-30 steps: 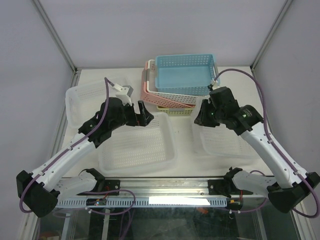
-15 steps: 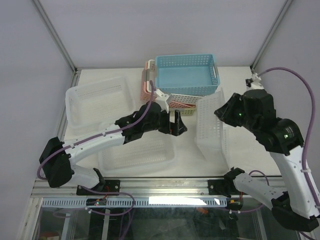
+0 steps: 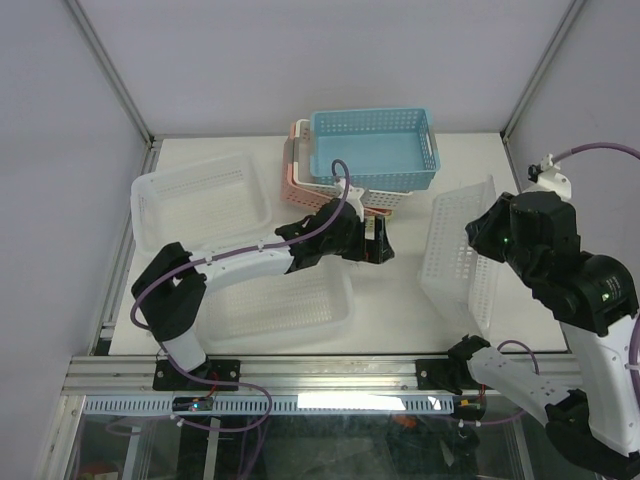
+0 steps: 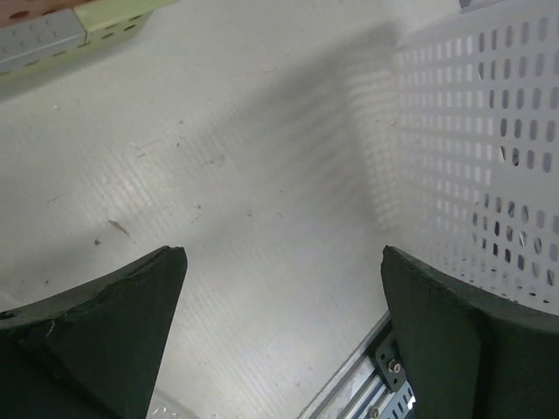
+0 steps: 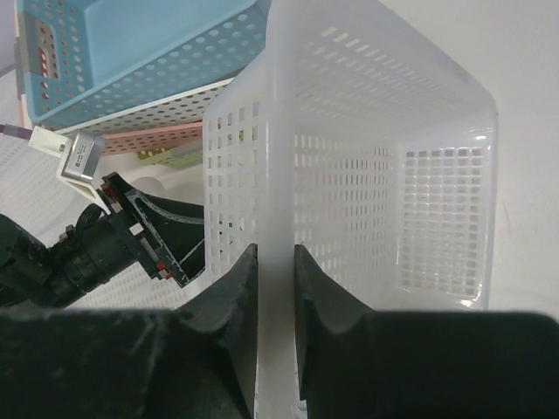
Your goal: Turn the large container upside down
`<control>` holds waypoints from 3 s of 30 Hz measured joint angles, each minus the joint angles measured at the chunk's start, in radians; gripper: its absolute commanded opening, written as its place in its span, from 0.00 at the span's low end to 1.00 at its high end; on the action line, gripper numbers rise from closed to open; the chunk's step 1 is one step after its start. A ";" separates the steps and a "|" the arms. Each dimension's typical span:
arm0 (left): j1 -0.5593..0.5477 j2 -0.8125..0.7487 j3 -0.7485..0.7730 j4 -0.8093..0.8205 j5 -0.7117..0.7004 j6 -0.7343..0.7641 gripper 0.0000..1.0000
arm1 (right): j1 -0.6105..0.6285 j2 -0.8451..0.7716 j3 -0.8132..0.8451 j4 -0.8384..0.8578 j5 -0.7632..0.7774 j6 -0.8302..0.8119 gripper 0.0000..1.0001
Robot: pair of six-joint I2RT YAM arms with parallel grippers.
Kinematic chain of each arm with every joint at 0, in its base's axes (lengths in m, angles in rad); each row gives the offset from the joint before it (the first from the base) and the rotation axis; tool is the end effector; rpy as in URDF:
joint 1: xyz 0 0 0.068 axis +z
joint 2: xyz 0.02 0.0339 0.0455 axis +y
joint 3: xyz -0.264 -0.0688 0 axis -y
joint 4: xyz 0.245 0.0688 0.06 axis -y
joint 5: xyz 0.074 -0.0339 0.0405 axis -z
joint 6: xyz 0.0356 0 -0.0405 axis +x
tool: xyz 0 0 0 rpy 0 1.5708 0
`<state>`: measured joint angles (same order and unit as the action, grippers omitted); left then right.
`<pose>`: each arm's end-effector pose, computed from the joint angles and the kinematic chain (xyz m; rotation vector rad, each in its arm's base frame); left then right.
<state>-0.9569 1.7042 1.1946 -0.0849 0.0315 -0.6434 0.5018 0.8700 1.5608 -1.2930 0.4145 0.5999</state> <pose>0.2232 -0.3186 0.2466 0.3821 2.2933 -0.9112 0.0842 0.0299 0.4573 0.3365 2.0957 0.2029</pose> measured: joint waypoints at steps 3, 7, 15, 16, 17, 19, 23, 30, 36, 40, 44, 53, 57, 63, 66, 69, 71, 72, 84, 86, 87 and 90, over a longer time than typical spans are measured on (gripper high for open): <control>0.000 -0.003 -0.012 -0.018 -0.011 0.000 0.99 | 0.000 -0.006 -0.001 -0.006 0.009 -0.009 0.00; 0.001 -0.070 -0.079 -0.037 -0.053 0.001 0.99 | 0.000 -0.018 -0.016 0.006 0.002 -0.019 0.00; 0.049 -0.333 -0.260 -0.137 -0.149 0.002 0.99 | 0.000 -0.008 -0.108 0.121 -0.140 0.001 0.00; 0.069 -0.362 -0.278 -0.159 -0.162 0.002 0.99 | 0.000 -0.006 -0.118 0.140 -0.166 0.009 0.00; 0.089 -0.386 -0.291 -0.181 -0.169 0.002 0.99 | 0.000 -0.002 -0.129 0.159 -0.193 0.019 0.00; 0.129 -0.441 -0.316 -0.231 -0.186 0.003 0.99 | 0.000 0.005 -0.156 0.214 -0.251 0.042 0.00; 0.158 -0.557 -0.321 -0.315 -0.214 0.008 0.99 | 0.000 -0.001 -0.224 0.324 -0.363 0.100 0.00; 0.171 -0.677 -0.192 -0.424 -0.259 0.030 0.99 | -0.001 -0.046 -0.431 0.643 -0.585 0.302 0.00; 0.193 -0.703 -0.117 -0.484 -0.285 0.042 0.99 | -0.001 -0.025 -0.536 0.929 -0.701 0.507 0.00; 0.199 -0.706 -0.074 -0.512 -0.286 0.061 0.99 | -0.001 -0.024 -0.565 1.029 -0.706 0.607 0.00; 0.200 -0.696 -0.035 -0.521 -0.260 0.080 0.99 | -0.001 -0.061 -0.616 1.063 -0.690 0.661 0.00; 0.198 -0.578 -0.016 -0.478 -0.110 0.106 0.99 | -0.070 -0.233 -0.876 1.281 -0.737 0.916 0.00; 0.196 -0.517 -0.034 -0.440 -0.074 0.100 0.99 | -0.185 -0.312 -0.924 1.280 -0.780 0.967 0.00; 0.170 -0.475 -0.048 -0.399 -0.023 0.090 0.99 | -0.375 -0.403 -0.969 1.213 -0.864 0.970 0.00; 0.163 -0.466 -0.049 -0.383 0.002 0.087 0.99 | -0.395 -0.403 -0.974 1.205 -0.880 0.949 0.03; 0.152 -0.464 -0.049 -0.373 0.012 0.084 0.99 | -0.407 -0.395 -0.929 1.126 -0.867 0.872 0.19; 0.140 -0.462 -0.049 -0.364 0.025 0.082 0.99 | -0.411 -0.365 -0.877 1.013 -0.844 0.771 0.27; 0.132 -0.459 -0.049 -0.359 0.029 0.082 0.99 | -0.412 -0.338 -0.846 0.933 -0.819 0.707 0.32; 0.072 -0.385 -0.084 -0.280 0.060 0.048 0.99 | -0.416 -0.163 -0.679 0.366 -0.535 0.279 0.89; 0.066 -0.380 -0.089 -0.275 0.058 0.048 0.99 | -0.416 -0.153 -0.628 0.346 -0.492 0.228 0.89; 0.066 -0.380 -0.092 -0.274 0.056 0.048 0.99 | -0.416 -0.146 -0.605 0.343 -0.474 0.199 0.89; 0.066 -0.380 -0.093 -0.278 0.038 0.047 0.99 | -0.416 -0.124 -0.549 0.335 -0.451 0.103 0.87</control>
<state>-0.8909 1.3239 1.1019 -0.3626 0.0692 -0.5968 0.0856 0.7456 1.0115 -0.9585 -0.0364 0.7025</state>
